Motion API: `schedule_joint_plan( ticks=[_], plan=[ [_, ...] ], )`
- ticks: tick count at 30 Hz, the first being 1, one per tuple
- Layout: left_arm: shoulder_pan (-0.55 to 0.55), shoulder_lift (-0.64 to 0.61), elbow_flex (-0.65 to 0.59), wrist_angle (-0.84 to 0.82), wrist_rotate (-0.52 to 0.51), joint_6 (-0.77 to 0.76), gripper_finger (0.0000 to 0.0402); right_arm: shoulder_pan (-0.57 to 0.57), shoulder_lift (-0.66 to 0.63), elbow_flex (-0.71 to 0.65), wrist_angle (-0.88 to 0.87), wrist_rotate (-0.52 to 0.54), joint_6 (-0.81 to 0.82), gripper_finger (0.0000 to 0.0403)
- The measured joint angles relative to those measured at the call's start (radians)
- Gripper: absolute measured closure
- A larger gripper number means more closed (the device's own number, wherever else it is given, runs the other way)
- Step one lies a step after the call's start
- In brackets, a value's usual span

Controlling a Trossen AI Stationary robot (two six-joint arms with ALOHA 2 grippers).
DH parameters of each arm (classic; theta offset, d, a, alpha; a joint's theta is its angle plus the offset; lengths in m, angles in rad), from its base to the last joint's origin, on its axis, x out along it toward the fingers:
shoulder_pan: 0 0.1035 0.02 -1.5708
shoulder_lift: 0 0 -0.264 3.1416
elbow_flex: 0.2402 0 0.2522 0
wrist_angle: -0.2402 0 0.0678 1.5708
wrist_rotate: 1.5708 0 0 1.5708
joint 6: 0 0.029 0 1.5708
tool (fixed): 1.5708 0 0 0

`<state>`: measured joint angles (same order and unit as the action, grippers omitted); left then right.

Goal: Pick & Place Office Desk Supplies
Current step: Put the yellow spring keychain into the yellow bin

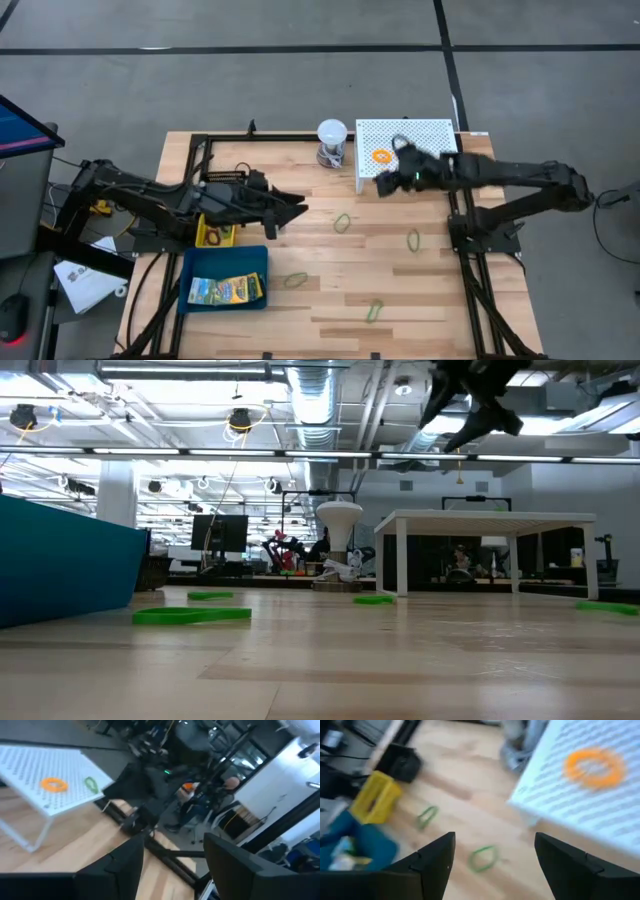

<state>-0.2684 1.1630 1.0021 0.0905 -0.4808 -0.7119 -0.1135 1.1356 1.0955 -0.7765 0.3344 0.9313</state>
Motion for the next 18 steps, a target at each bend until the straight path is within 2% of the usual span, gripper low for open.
schedule_joint_plan(
  ticks=[7, 12, 14, 18],
  plan=[
    [0.003, 0.019, -0.001, 0.021, -0.009, 0.016, 0.0199, -0.257, 0.073, 0.144, -0.153, -0.114, -0.245, 0.0133],
    [0.005, 0.03, 0.0, 0.02, -0.018, 0.024, 0.0199, -0.349, 0.194, 0.165, -0.229, -0.2, -0.307, 0.0133],
    [0.005, 0.03, 0.0, 0.026, -0.019, 0.024, 0.0199, -0.364, 0.239, 0.165, -0.232, -0.201, -0.325, 0.0133],
    [0.006, 0.03, 0.0, 0.027, -0.028, 0.028, 0.02, -0.379, 0.292, 0.165, -0.221, -0.125, -0.336, 0.0133]
  ],
)
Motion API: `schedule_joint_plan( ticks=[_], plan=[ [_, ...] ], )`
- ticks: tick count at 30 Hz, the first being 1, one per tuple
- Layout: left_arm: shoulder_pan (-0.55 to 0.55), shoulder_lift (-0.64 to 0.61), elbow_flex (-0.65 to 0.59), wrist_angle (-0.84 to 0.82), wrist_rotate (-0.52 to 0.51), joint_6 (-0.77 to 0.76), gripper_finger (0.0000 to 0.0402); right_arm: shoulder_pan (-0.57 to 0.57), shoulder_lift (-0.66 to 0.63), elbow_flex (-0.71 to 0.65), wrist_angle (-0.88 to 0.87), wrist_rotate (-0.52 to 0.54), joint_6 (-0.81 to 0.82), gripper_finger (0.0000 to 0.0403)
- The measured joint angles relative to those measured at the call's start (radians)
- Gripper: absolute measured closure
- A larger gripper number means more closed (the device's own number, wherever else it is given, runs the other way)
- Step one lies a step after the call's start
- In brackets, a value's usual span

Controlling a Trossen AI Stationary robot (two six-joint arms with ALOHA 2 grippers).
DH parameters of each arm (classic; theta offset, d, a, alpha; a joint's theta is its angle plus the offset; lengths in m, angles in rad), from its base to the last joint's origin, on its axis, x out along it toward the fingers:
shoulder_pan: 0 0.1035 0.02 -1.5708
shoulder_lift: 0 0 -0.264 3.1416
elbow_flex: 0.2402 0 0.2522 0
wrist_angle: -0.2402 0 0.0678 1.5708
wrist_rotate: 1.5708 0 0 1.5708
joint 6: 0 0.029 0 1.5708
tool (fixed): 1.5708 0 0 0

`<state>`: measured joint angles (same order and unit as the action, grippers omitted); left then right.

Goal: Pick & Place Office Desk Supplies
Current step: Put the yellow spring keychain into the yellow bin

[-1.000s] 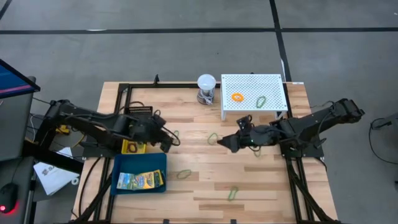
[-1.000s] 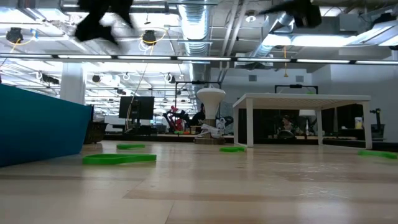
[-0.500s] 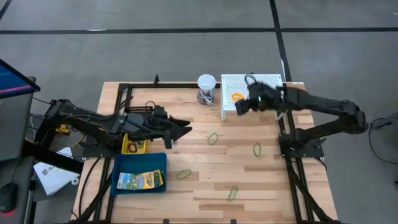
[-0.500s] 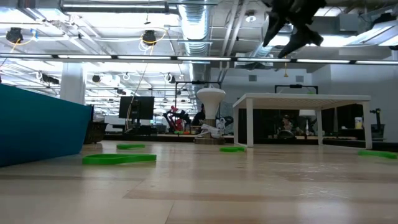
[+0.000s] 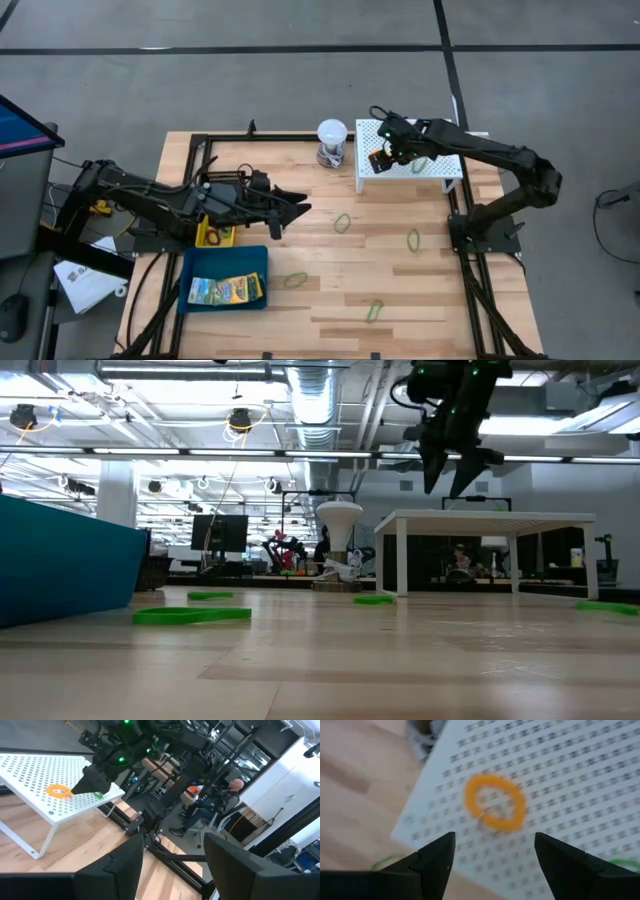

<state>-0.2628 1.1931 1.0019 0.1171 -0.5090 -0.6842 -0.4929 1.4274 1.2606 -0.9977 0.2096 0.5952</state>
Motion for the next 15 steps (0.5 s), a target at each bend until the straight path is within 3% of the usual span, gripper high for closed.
schedule_joint_plan(
  ticks=[6, 15],
  plan=[
    [0.0, 0.0, 0.0, 0.005, 0.0, 0.0, 0.0208, -0.015, 0.035, 0.001, 0.008, 0.053, 0.004, 0.0143],
    [0.0, 0.0, 0.0, 0.004, 0.0, 0.0, 0.0215, -0.015, 0.086, 0.0, 0.039, 0.053, -0.005, 0.0213]
  ],
)
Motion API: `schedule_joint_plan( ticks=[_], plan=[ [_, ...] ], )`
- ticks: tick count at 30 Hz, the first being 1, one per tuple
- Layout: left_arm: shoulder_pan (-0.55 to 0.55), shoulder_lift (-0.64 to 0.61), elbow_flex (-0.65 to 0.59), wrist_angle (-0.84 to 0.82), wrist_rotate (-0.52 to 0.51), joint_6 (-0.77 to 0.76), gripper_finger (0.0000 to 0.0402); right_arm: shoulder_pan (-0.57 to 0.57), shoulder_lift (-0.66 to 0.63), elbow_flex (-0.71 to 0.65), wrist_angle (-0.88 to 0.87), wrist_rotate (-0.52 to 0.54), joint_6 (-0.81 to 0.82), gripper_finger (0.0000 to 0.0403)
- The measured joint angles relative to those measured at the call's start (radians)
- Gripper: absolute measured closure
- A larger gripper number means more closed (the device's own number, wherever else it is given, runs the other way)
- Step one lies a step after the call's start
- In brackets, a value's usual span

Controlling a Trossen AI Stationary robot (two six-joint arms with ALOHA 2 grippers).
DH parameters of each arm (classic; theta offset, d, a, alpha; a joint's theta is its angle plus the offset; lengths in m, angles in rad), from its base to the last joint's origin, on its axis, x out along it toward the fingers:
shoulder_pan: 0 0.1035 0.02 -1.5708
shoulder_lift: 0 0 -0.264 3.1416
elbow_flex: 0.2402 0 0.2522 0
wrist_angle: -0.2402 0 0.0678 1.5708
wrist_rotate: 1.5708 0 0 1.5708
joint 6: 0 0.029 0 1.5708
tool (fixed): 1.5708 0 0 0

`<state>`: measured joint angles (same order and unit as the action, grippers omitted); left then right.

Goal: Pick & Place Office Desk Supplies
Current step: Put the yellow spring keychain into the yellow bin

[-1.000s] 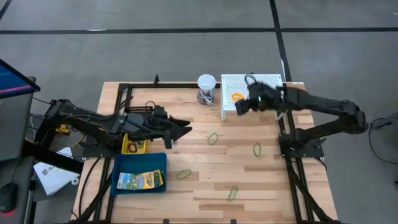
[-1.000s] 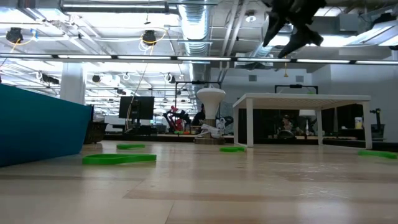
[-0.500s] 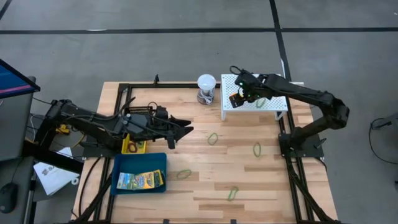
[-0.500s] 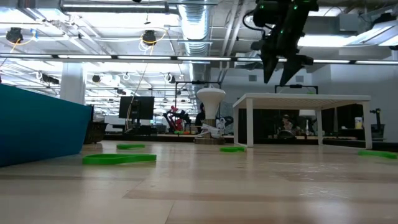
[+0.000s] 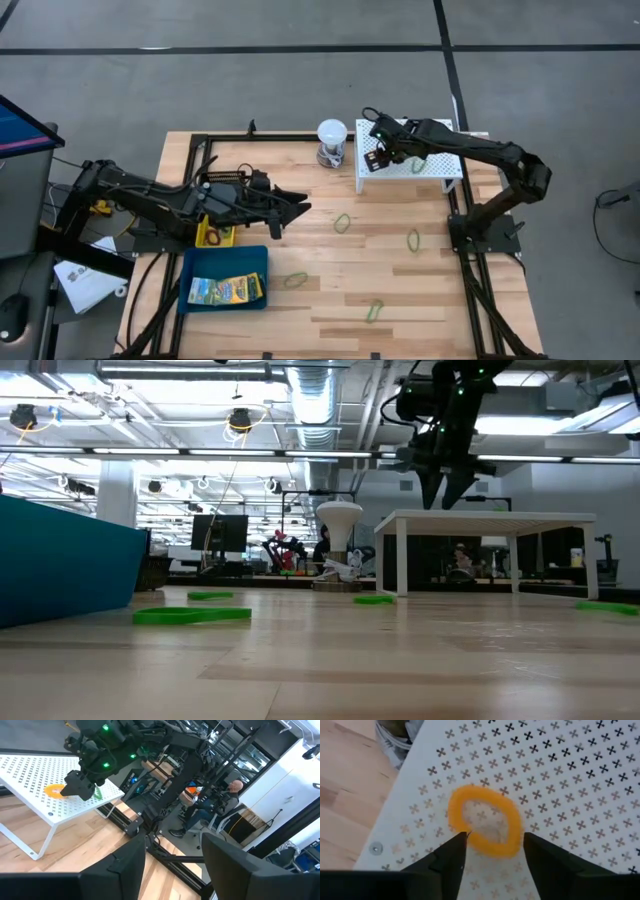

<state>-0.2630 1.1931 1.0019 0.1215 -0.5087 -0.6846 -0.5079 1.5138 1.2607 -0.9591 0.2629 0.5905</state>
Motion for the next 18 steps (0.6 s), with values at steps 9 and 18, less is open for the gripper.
schedule_joint_plan(
  ticks=[9, 18],
  plan=[
    [0.0, 0.0, 0.0, 0.002, 0.0, -0.003, 0.0215, -0.013, -0.003, 0.0, 0.018, 0.019, -0.022, 0.0264],
    [0.0, 0.0, 0.0, 0.003, 0.0, -0.004, 0.0215, -0.044, -0.003, 0.0, 0.024, 0.018, -0.026, 0.0278]
  ],
)
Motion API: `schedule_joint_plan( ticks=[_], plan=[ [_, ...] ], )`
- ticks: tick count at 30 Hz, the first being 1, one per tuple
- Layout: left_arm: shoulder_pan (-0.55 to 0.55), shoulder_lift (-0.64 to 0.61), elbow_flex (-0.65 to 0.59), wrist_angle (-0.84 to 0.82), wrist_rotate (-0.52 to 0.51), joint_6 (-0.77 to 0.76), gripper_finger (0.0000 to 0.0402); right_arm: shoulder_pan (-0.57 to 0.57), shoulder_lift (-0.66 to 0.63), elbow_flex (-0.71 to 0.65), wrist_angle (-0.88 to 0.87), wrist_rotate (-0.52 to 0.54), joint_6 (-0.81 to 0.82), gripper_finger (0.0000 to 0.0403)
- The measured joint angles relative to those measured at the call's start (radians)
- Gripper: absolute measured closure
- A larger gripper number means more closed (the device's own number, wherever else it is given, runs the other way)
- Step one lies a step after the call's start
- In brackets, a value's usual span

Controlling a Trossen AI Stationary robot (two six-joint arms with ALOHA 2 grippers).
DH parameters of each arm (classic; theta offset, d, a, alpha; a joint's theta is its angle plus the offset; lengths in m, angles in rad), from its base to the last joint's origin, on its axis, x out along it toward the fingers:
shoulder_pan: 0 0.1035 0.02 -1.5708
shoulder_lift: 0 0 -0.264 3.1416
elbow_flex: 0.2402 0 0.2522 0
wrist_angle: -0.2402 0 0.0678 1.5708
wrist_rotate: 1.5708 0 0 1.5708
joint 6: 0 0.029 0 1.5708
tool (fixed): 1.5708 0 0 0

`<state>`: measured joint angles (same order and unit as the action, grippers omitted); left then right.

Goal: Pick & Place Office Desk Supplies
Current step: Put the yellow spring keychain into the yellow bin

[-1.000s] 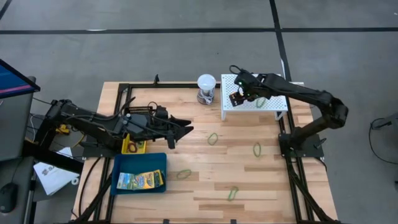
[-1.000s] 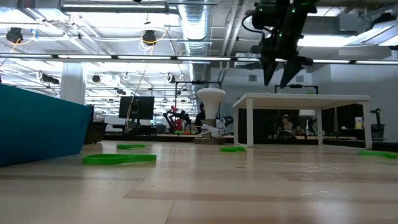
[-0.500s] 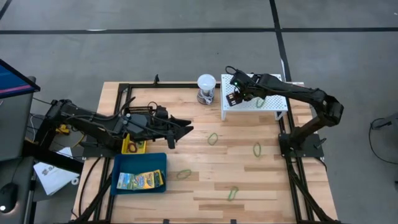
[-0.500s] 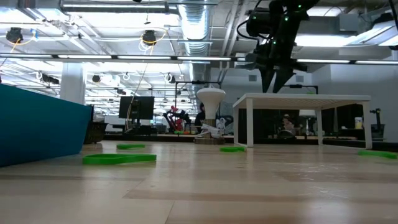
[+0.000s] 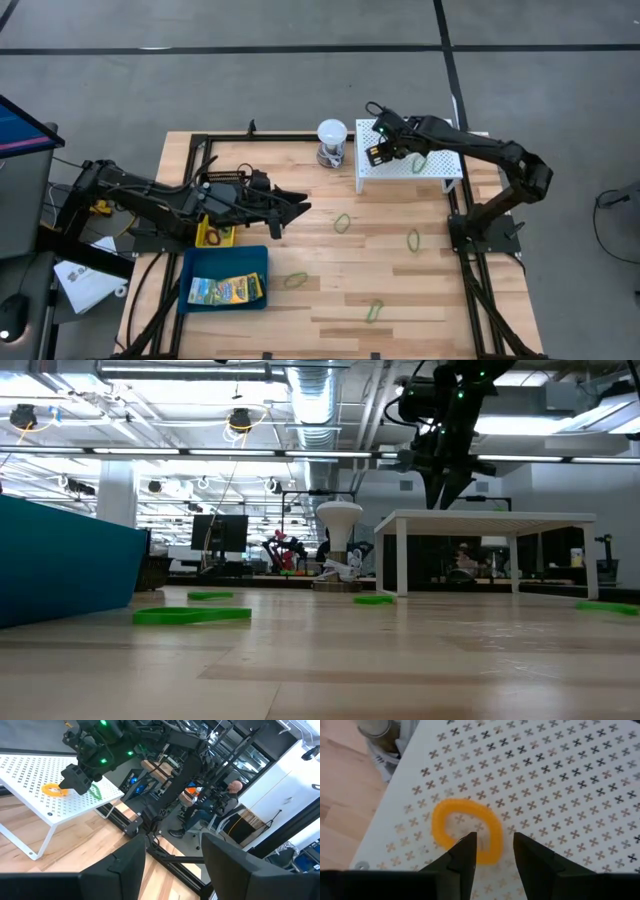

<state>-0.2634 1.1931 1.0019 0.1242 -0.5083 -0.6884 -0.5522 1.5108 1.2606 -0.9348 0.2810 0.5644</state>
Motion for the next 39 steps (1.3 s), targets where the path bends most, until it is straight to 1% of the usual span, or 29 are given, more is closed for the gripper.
schedule_joint_plan(
  ticks=[5, 11, 15, 19, 24, 25, 29, 33, 37, 39],
  plan=[
    [-0.006, 0.0, 0.0, 0.009, 0.0, 0.0, 0.0215, -0.015, 0.0, -0.005, 0.006, -0.016, 0.001, 0.0278],
    [-0.006, 0.0, 0.0, 0.012, 0.0, 0.0, 0.0215, -0.018, -0.002, -0.055, 0.029, -0.033, 0.003, 0.0278],
    [-0.006, 0.0, 0.0, 0.013, 0.0, 0.0, 0.0215, -0.018, -0.005, -0.063, 0.036, -0.034, 0.004, 0.028],
    [-0.006, 0.0, 0.0, 0.013, 0.0, 0.0, 0.0215, -0.018, -0.004, -0.064, 0.039, -0.038, 0.004, 0.0305],
    [-0.006, 0.0, 0.0, 0.013, 0.0, 0.0, 0.0215, -0.01, -0.003, -0.065, 0.051, -0.039, 0.0, 0.038],
    [-0.006, 0.0, 0.0, 0.013, 0.0, 0.0, 0.0215, -0.006, -0.004, -0.065, 0.057, -0.038, -0.009, 0.0388],
    [-0.006, 0.0, 0.0, 0.013, 0.0, 0.0, 0.0215, 0.012, -0.008, -0.068, 0.069, -0.034, -0.012, 0.0391],
    [-0.006, 0.0, 0.0, 0.012, 0.0, 0.001, 0.0215, 0.053, -0.046, -0.072, 0.088, -0.048, -0.016, 0.0398],
    [-0.006, -0.001, 0.0, 0.012, 0.005, 0.001, 0.0215, 0.118, -0.134, -0.071, 0.133, -0.037, -0.014, 0.04],
    [-0.006, -0.001, 0.0, 0.01, 0.038, 0.0, 0.0215, 0.162, -0.181, -0.071, 0.147, -0.024, -0.002, 0.0401]
  ],
)
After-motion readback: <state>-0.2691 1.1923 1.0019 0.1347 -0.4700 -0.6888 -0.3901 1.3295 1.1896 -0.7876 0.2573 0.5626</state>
